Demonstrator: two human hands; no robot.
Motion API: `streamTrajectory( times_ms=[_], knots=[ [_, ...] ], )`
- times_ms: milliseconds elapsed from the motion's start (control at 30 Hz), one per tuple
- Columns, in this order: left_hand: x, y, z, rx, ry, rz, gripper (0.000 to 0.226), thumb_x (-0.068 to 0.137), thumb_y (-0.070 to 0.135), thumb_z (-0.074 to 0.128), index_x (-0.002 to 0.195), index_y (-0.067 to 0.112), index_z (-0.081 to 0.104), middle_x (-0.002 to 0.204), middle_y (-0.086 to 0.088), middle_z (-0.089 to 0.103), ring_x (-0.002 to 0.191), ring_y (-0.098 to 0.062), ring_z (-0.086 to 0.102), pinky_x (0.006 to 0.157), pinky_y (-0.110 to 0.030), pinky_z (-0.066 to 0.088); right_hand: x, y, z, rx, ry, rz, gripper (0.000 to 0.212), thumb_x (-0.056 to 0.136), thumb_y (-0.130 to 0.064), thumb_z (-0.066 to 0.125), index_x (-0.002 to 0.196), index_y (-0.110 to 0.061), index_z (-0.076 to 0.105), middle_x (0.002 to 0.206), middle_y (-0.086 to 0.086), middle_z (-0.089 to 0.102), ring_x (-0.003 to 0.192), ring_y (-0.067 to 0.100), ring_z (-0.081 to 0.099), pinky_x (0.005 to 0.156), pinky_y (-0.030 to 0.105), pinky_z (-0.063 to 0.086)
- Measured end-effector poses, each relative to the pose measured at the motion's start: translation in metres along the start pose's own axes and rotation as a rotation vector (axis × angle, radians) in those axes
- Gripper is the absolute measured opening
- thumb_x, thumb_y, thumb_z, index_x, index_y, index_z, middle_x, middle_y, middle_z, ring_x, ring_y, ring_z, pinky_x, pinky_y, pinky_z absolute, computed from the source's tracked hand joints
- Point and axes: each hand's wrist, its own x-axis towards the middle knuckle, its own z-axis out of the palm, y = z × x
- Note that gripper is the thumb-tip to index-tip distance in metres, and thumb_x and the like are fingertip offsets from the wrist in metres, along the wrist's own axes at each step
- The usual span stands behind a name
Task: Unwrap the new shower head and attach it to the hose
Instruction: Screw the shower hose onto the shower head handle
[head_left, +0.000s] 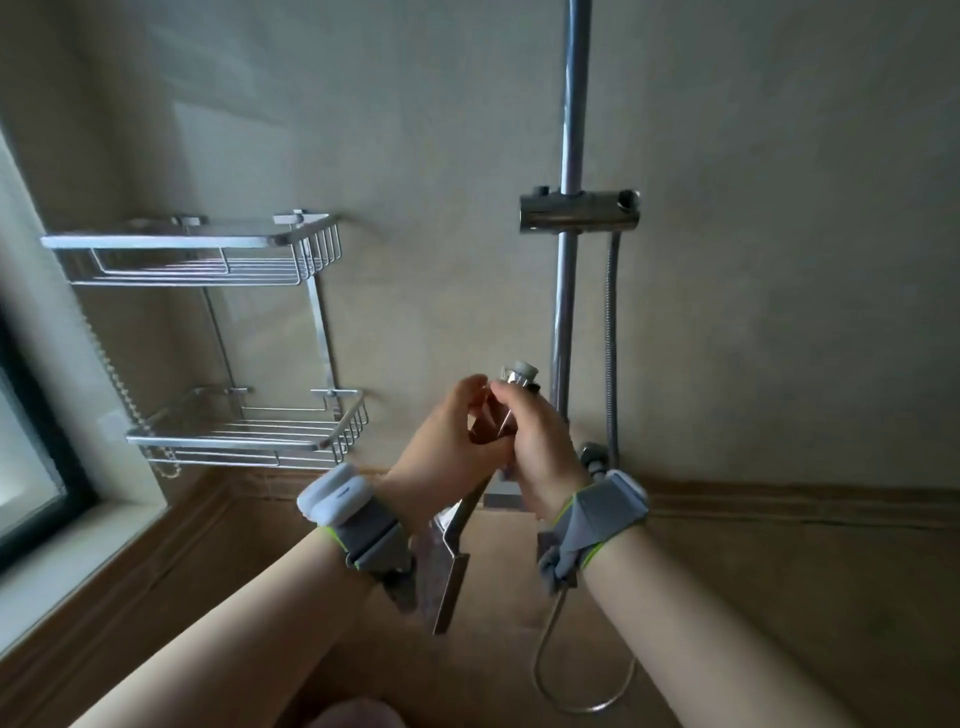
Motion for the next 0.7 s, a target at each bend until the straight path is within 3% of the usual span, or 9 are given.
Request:
streamTrajectory(
  times_ms=[67, 200, 233, 300, 433, 567, 633, 700],
  knots=[
    [0.004, 0.014, 0.0, 0.039, -0.01, 0.051, 0.041, 0.078, 0.015, 0.062, 0.117, 0.019, 0.049, 0.092, 0.003, 0.056, 0.063, -0.003, 0.052, 0.055, -0.006, 0.04, 0.0, -0.016, -0.004, -0.089, 0.015, -0.029, 0.025, 0.091, -0.023, 0.045, 0.1, -0.004, 0.058, 0.071, 0.004, 0.054, 0.056, 0.008, 0.056, 0.052, 0.02, 0.045],
    [0.015, 0.042, 0.001, 0.078, -0.04, 0.093, 0.013, 0.081, 0.015, 0.056, 0.093, 0.018, 0.051, 0.075, 0.005, 0.05, 0.061, -0.008, 0.045, 0.052, -0.014, 0.035, 0.003, -0.044, -0.012, -0.318, 0.035, -0.136, 0.024, 0.09, -0.03, 0.047, 0.092, -0.009, 0.056, 0.071, 0.001, 0.056, 0.069, 0.013, 0.055, 0.067, 0.025, 0.044],
    [0.018, 0.049, 0.002, 0.087, -0.049, 0.118, 0.011, 0.082, 0.012, 0.055, 0.081, 0.021, 0.048, 0.069, 0.006, 0.048, 0.059, -0.007, 0.043, 0.051, -0.014, 0.036, 0.004, -0.05, -0.015, -0.371, 0.033, -0.172, 0.022, 0.09, -0.03, 0.047, 0.092, -0.009, 0.055, 0.073, 0.001, 0.055, 0.072, 0.014, 0.054, 0.068, 0.025, 0.043],
    [0.022, 0.061, 0.004, 0.093, -0.086, 0.173, 0.029, 0.081, 0.007, 0.054, 0.066, 0.028, 0.04, 0.064, 0.007, 0.046, 0.056, -0.003, 0.039, 0.051, -0.01, 0.037, 0.004, -0.06, -0.022, -0.499, 0.024, -0.243, 0.02, 0.09, -0.03, 0.047, 0.09, -0.011, 0.054, 0.075, 0.0, 0.056, 0.078, 0.015, 0.055, 0.072, 0.025, 0.043],
    [0.034, 0.065, 0.006, 0.131, -0.123, 0.16, 0.016, 0.079, 0.01, 0.054, 0.071, 0.021, 0.046, 0.063, 0.008, 0.047, 0.056, -0.003, 0.041, 0.048, -0.006, 0.037, 0.008, -0.072, -0.038, -0.763, 0.006, -0.269, 0.039, 0.086, -0.044, 0.049, 0.111, -0.015, 0.054, 0.102, 0.01, 0.065, 0.102, 0.024, 0.059, 0.093, 0.034, 0.045],
    [0.047, 0.064, 0.007, 0.147, -0.043, 0.088, 0.008, 0.073, 0.006, 0.056, 0.08, 0.004, 0.051, 0.074, -0.01, 0.056, 0.065, -0.02, 0.047, 0.052, -0.019, 0.033, 0.011, -0.103, -0.052, -1.01, -0.066, -0.227, 0.068, 0.077, -0.068, 0.029, 0.098, -0.011, 0.059, 0.101, 0.012, 0.067, 0.096, 0.027, 0.06, 0.094, 0.04, 0.045],
    [0.051, 0.067, 0.005, 0.141, 0.011, 0.048, 0.007, 0.073, 0.006, 0.057, 0.077, 0.002, 0.053, 0.069, -0.009, 0.051, 0.058, -0.019, 0.042, 0.047, -0.019, 0.03, 0.023, -0.12, -0.059, -1.032, 0.034, -0.288, 0.074, 0.082, -0.064, 0.024, 0.09, 0.0, 0.06, 0.098, 0.021, 0.067, 0.093, 0.033, 0.06, 0.092, 0.045, 0.046],
    [0.056, 0.066, 0.001, 0.107, 0.035, 0.006, 0.017, 0.073, 0.006, 0.058, 0.087, -0.003, 0.057, 0.07, -0.011, 0.051, 0.057, -0.021, 0.043, 0.049, -0.023, 0.034, 0.039, -0.131, -0.066, -1.001, 0.161, -0.352, 0.067, 0.09, -0.052, 0.033, 0.086, 0.009, 0.059, 0.094, 0.029, 0.066, 0.09, 0.039, 0.06, 0.089, 0.045, 0.047]
  ],
)
